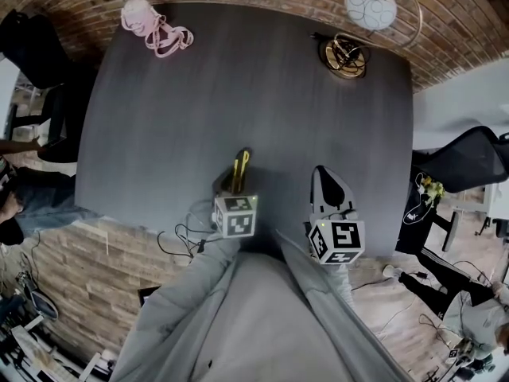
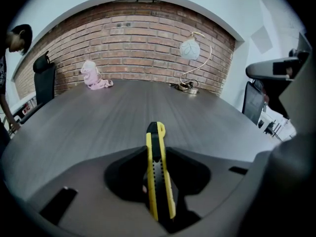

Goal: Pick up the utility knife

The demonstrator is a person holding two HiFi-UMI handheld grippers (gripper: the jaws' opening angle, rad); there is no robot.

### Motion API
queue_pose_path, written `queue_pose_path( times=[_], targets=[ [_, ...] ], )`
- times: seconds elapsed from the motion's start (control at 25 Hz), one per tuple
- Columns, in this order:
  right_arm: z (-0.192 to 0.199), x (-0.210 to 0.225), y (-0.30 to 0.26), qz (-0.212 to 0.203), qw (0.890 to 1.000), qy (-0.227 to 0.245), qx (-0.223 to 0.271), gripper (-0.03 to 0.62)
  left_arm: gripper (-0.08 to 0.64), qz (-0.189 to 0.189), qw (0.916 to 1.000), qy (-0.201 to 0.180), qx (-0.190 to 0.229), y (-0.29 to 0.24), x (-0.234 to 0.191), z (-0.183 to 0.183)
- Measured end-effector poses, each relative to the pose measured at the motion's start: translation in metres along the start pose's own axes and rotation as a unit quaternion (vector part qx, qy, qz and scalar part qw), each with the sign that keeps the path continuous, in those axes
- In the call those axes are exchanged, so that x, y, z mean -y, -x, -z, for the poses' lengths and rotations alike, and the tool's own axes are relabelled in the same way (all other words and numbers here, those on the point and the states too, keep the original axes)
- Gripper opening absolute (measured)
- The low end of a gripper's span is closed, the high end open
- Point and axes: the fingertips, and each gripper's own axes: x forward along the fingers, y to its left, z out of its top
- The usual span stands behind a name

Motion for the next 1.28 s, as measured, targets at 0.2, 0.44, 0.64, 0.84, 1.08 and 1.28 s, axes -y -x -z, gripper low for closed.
queue_pose_path(
  times=[0.2, 0.44, 0.64, 0.84, 1.08, 1.28],
  targets=[
    [-0.005, -0.006, -0.003, -0.004, 1.000, 0.006, 0.004, 0.017, 0.124, 0.006, 0.9997, -0.003, 0.022, 0.005, -0.004, -0.014],
    [-0.010, -0.017, -0.005, -0.010, 1.000, 0.014, 0.007, 0.017, 0.124, 0.012, 0.9984, -0.006, 0.055, 0.015, -0.014, -0.031],
    [-0.018, -0.024, -0.005, -0.009, 1.000, 0.014, 0.018, 0.017, 0.124, 0.008, 0.9948, -0.017, 0.100, 0.039, -0.027, -0.065],
    [-0.030, -0.031, -0.004, -0.008, 0.999, 0.018, 0.033, 0.017, 0.124, 0.004, 0.9881, -0.015, 0.153, 0.065, -0.040, -0.095],
    [-0.047, -0.032, -0.003, -0.004, 0.998, 0.014, 0.057, 0.017, 0.124, 0.000, 0.9771, -0.035, 0.210, 0.098, -0.049, -0.132],
    [-0.053, -0.031, 0.002, -0.002, 0.998, 0.015, 0.067, 0.017, 0.123, 0.001, 0.9693, -0.035, 0.243, 0.120, -0.053, -0.153]
  ],
)
